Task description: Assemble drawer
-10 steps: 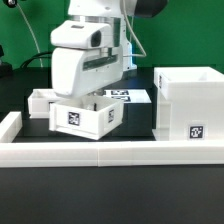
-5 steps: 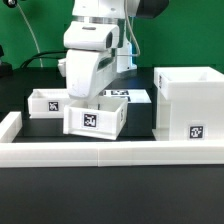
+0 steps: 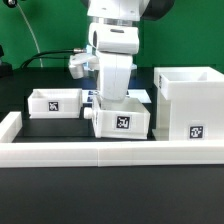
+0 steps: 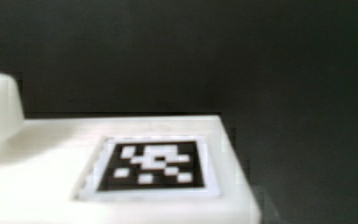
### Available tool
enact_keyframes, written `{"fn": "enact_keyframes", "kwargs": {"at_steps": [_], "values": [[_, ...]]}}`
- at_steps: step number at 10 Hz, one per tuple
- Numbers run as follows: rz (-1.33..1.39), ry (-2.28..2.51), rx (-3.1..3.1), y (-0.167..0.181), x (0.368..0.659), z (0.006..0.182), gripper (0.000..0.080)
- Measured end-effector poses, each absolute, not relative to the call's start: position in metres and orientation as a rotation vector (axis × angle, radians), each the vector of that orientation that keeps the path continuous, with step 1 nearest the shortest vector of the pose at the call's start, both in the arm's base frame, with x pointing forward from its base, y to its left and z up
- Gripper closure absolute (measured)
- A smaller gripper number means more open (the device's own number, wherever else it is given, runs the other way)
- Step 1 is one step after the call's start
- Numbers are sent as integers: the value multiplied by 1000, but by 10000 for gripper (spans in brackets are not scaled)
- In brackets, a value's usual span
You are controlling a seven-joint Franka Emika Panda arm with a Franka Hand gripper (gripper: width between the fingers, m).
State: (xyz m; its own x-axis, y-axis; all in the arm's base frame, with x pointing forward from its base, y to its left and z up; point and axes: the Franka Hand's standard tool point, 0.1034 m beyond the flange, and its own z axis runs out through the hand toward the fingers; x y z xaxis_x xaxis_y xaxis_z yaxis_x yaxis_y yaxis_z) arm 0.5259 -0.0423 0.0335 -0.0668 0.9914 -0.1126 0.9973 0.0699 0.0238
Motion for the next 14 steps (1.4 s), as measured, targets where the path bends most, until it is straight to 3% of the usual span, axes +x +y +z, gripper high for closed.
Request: {"fn": "enact_keyframes", "kwargs": {"at_steps": [7, 14], "values": [[-148, 2013, 2329, -18, 523, 24, 757], [-114, 2002, 2324, -18, 524, 23, 757]]}}
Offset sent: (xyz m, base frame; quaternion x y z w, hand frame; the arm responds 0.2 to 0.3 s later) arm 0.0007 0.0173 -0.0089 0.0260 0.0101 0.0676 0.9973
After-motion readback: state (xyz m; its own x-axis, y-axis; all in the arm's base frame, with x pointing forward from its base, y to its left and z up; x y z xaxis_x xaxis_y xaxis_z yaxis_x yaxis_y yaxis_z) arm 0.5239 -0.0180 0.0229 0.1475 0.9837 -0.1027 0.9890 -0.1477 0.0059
